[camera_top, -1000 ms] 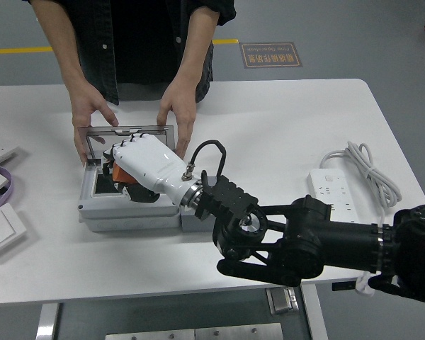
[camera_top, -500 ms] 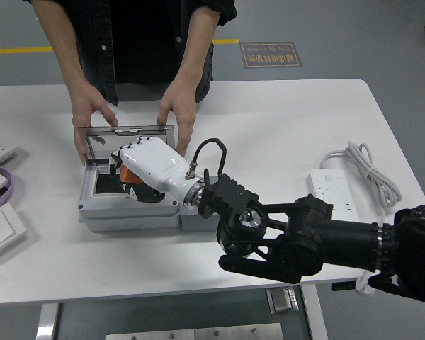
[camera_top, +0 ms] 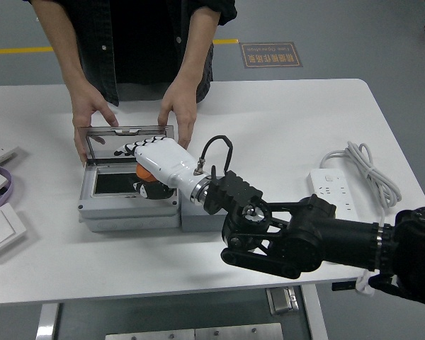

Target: Pick up the cylinder from the cube,place it in the box,flap close box

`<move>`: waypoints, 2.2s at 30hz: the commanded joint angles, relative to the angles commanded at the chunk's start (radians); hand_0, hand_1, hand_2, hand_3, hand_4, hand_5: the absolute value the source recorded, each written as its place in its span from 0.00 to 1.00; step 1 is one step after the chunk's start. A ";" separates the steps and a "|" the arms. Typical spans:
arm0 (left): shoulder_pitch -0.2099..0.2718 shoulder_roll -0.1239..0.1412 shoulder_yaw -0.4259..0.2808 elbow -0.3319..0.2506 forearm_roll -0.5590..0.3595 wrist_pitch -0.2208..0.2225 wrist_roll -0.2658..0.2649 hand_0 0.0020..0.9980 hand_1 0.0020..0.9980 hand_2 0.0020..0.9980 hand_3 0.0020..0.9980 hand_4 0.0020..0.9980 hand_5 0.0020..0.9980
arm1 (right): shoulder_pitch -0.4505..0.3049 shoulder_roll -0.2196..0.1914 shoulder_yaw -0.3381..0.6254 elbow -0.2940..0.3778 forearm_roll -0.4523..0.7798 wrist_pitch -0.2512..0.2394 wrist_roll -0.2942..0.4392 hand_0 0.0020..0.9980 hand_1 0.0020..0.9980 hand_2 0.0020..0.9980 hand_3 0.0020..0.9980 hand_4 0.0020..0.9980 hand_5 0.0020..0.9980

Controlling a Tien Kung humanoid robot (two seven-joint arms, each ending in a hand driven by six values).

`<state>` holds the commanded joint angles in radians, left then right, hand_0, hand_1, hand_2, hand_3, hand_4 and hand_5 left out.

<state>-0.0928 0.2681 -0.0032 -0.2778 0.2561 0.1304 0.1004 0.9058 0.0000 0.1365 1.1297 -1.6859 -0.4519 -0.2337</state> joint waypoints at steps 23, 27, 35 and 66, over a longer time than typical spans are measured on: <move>0.006 -0.002 -0.029 -0.003 0.021 -0.003 0.000 0.58 0.57 0.54 0.60 0.62 0.25 | 0.015 -0.077 0.087 0.247 0.264 -0.125 0.151 0.94 0.87 0.86 0.90 0.85 0.33; 0.003 0.000 -0.035 -0.003 0.025 -0.004 0.001 0.58 0.57 0.54 0.60 0.59 0.25 | 0.072 -0.091 0.078 0.214 0.341 -0.128 0.181 0.90 0.85 0.84 0.87 0.84 0.34; 0.003 0.006 -0.026 -0.004 0.022 -0.010 0.005 0.58 0.57 0.54 0.60 0.58 0.25 | 0.175 -0.090 0.059 0.043 0.519 -0.113 0.247 0.86 0.83 0.83 0.86 0.83 0.34; 0.003 0.007 -0.171 -0.019 0.167 -0.018 0.010 0.58 0.57 0.53 0.58 0.59 0.26 | 0.120 -0.068 -0.081 -0.064 0.827 -0.123 0.368 0.81 0.77 0.78 0.82 0.79 0.34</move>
<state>-0.0895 0.2752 -0.1746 -0.2967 0.4226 0.1125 0.1107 1.0258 -0.0676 0.0554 1.0652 -0.8585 -0.5751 0.1345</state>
